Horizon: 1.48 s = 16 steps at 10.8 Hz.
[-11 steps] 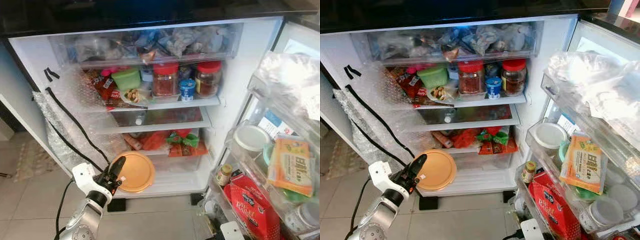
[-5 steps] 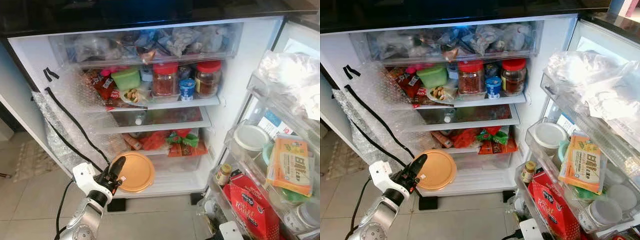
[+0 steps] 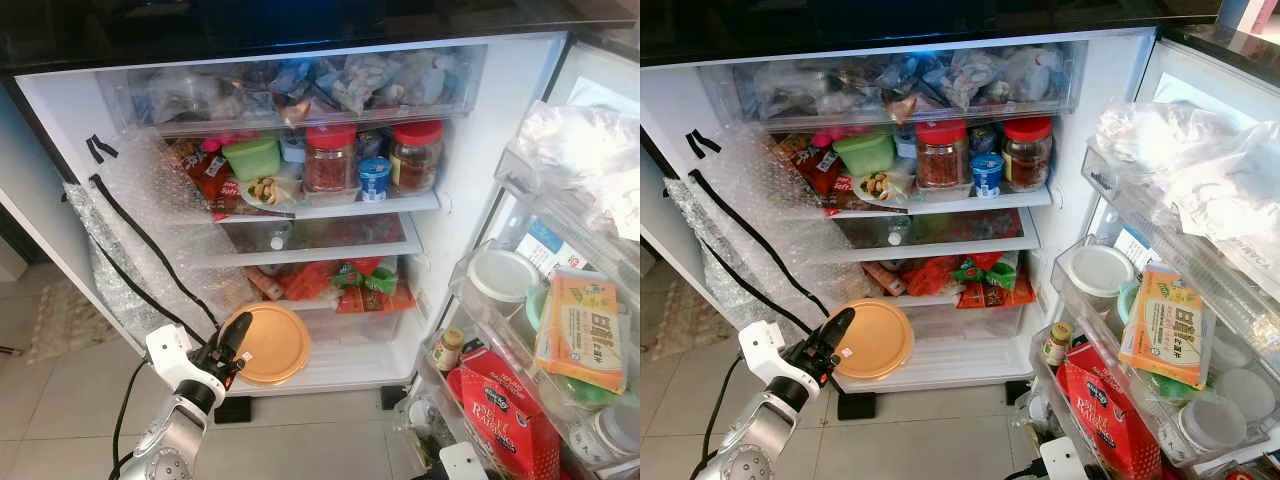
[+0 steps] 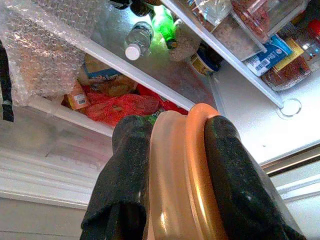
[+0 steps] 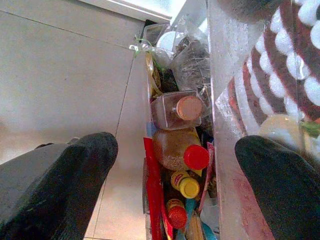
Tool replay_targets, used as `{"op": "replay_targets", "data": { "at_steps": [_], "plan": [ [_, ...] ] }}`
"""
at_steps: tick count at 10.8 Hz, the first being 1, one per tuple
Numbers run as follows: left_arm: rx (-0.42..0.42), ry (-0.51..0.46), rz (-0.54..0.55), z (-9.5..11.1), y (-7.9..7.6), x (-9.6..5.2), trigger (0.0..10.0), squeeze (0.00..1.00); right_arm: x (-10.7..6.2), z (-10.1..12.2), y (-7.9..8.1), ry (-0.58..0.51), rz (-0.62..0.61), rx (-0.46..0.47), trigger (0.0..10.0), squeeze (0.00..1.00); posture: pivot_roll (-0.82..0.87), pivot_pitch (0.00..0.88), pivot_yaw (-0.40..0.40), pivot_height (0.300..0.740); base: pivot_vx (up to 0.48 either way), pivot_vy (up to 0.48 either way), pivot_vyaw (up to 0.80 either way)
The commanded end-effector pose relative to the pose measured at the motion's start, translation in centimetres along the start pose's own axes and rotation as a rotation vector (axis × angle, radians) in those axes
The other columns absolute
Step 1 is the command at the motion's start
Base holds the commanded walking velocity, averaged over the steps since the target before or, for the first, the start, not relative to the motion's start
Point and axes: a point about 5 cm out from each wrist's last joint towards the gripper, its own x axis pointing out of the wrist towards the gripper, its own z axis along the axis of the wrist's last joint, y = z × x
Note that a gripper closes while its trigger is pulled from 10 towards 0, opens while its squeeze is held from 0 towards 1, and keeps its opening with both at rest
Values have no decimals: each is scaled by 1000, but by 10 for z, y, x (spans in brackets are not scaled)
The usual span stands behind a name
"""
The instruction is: Restocking fridge
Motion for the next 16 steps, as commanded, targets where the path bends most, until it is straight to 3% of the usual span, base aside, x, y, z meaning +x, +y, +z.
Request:
{"op": "replay_targets", "data": {
  "at_steps": [1, 3, 16],
  "plan": [
    [-9, -15, -13, 5, -3, 2, 10000, 0, 0, 2, -2, -6, -6, -3, 10000, 0, -107, 34, 45, 740, 0, 0, 0],
    [-8, -11, -16, 4, -4, 3, 10000, 0, 1, 3, -1, -4, 0, -2, 10000, 0, -108, 33, 47, 740, 0, 0, 0],
    [-13, -9, -29, 2, -7, 5, 10000, 0, 1, 1, 6, 32, 37, -44, 10000, 0, -103, 18, 42, 740, 271, 0, 0]
  ]
}}
